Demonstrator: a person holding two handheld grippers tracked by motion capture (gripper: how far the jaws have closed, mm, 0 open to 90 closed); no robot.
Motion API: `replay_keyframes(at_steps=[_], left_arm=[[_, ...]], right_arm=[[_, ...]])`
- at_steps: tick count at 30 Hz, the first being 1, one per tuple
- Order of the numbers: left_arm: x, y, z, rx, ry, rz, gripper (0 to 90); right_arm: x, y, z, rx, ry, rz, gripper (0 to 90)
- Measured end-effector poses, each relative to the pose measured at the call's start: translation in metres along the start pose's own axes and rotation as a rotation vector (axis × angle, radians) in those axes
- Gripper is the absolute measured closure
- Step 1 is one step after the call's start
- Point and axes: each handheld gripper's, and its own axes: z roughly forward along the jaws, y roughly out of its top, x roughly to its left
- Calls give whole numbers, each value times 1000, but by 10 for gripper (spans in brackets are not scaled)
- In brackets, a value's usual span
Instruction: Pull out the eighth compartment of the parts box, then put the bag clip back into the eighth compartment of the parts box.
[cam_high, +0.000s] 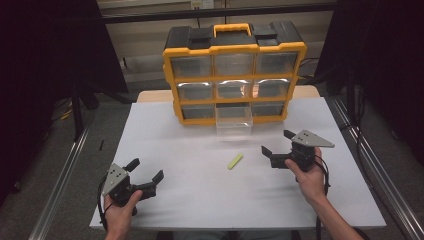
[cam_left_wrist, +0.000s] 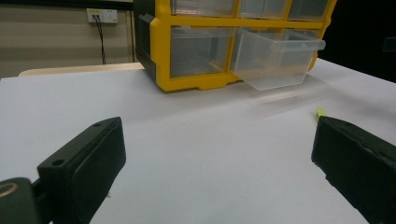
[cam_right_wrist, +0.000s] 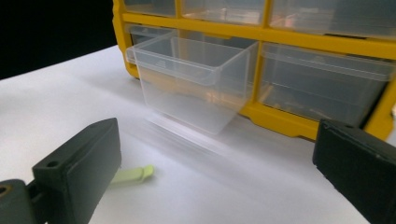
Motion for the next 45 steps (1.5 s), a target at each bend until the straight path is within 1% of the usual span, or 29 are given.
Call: replay_keyframes(at_steps=[1, 2, 4, 5, 6, 9, 10, 11, 12, 14, 16, 17, 19, 20, 21, 22, 23, 25, 26, 28, 29, 32, 33, 34, 35, 38, 40, 44, 45], left_arm=[[0, 0, 0, -3, -6, -2, 32], [0, 0, 0, -1, 1, -3, 32], [0, 0, 0, -1, 1, -1, 32], [-1, -1, 1, -14, 3, -17, 32], [0, 0, -1, -6, -6, 2, 32], [0, 0, -2, -9, 6, 5, 32], [-1, 0, -1, -18, 2, -4, 32], [-1, 0, -2, -11, 11, 5, 32], [-1, 0, -2, -10, 11, 5, 32], [-1, 0, -2, -9, 7, -1, 33], [-2, 0, -1, -9, 5, -17, 34], [-1, 0, -2, -3, 6, -6, 35], [-2, -1, -2, -14, 5, -13, 36], [-1, -1, -2, -9, 3, -11, 36], [-2, -1, -1, -21, 6, -27, 36], [-2, -1, -2, -17, 6, -22, 36], [-1, -1, -3, -3, 3, -3, 36], [-2, 0, -3, -2, -3, 1, 36], [-3, 0, -2, -5, -2, -4, 36], [-3, 0, -3, -5, 3, 11, 36], [-4, 0, -3, -6, 0, 3, 36], [-3, 1, -3, -8, 0, -1, 36], [-4, 0, -2, -12, 2, -10, 36], [-4, 0, -2, -11, 2, -11, 36], [-3, 0, -2, -4, 0, 0, 36], [-4, 1, -2, -10, -2, -4, 36], [-3, 0, -2, -5, -1, -4, 36], [-3, -1, 0, -6, -2, -17, 35], [-2, -1, 0, 1, -4, -7, 36]], right_arm=[[-1, -1, -3, -6, 1, 2, 10], [-1, -2, -6, 6, -3, -1, 11], [-2, -3, -10, -4, -11, -3, 11], [-3, -5, -13, -7, -21, 2, 12], [-4, -6, -15, -10, -26, 4, 12], [-7, -10, -23, -14, -37, 18, 13], [-8, -11, -25, -6, -35, 20, 13], [-8, -12, -27, -9, -41, 23, 14], [-9, -13, -30, -14, -42, 30, 14], [-9, -15, -34, -11, -47, 37, 14], [-9, -17, -38, -9, -54, 37, 14], [-9, -17, -39, -9, -58, 40, 14], [-10, -19, -44, -10, -65, 45, 14], [-11, -19, -46, -9, -65, 46, 14], [-11, -20, -48, -7, -68, 54, 14], [-12, -21, -50, -10, -74, 55, 14], [-13, -22, -52, -11, -80, 61, 14], [-14, -24, -57, -3, -91, 63, 14], [-14, -26, -59, 2, -94, 68, 14], [-14, -29, -65, 13, -95, 70, 15], [-14, -30, -67, 16, -101, 70, 15], [-13, -36, -74, 20, -120, 73, 13], [-14, -37, -75, 25, -117, 73, 13], [-14, -38, -75, 30, -116, 77, 13], [-14, -39, -74, 34, -116, 83, 14], [-12, -39, -70, 59, -92, 65, 16], [-10, -37, -68, 64, -69, 42, 19], [-10, -35, -65, 67, -48, 54, 19], [-10, -34, -64, 72, -38, 61, 19]])
